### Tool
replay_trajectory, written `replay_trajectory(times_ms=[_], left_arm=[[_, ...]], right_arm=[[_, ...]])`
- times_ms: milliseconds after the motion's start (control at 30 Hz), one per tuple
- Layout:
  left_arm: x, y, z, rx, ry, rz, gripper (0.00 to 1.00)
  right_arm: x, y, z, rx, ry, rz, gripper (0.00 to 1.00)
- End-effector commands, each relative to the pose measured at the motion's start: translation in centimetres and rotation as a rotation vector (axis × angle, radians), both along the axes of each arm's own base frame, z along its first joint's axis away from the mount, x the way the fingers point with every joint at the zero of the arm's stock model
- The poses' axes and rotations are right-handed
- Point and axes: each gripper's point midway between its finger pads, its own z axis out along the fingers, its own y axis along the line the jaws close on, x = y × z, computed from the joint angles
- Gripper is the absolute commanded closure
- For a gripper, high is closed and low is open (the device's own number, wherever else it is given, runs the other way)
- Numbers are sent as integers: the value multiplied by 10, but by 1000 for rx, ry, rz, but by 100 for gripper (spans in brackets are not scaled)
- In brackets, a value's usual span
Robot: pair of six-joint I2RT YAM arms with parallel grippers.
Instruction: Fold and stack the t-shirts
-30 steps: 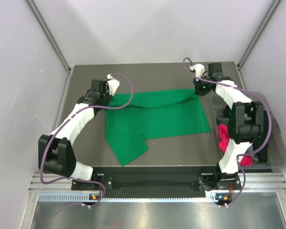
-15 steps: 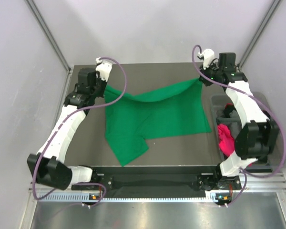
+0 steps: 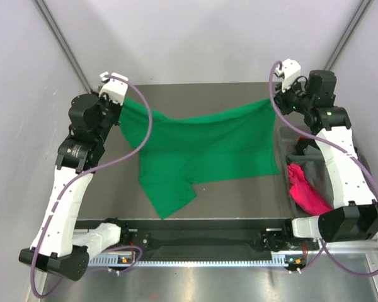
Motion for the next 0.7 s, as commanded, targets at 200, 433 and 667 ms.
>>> replay_trajectory(times_ms=[200, 433, 667], left_arm=[[54, -62, -91, -83, 259, -226, 100], [92, -172, -147, 27, 376, -395, 100], [17, -251, -212, -6, 688, -672, 75]], right_arm=[[28, -19, -49, -52, 69, -96, 100], [62, -32, -90, -58, 139, -173, 100], [71, -34, -119, -59, 196, -185, 100]])
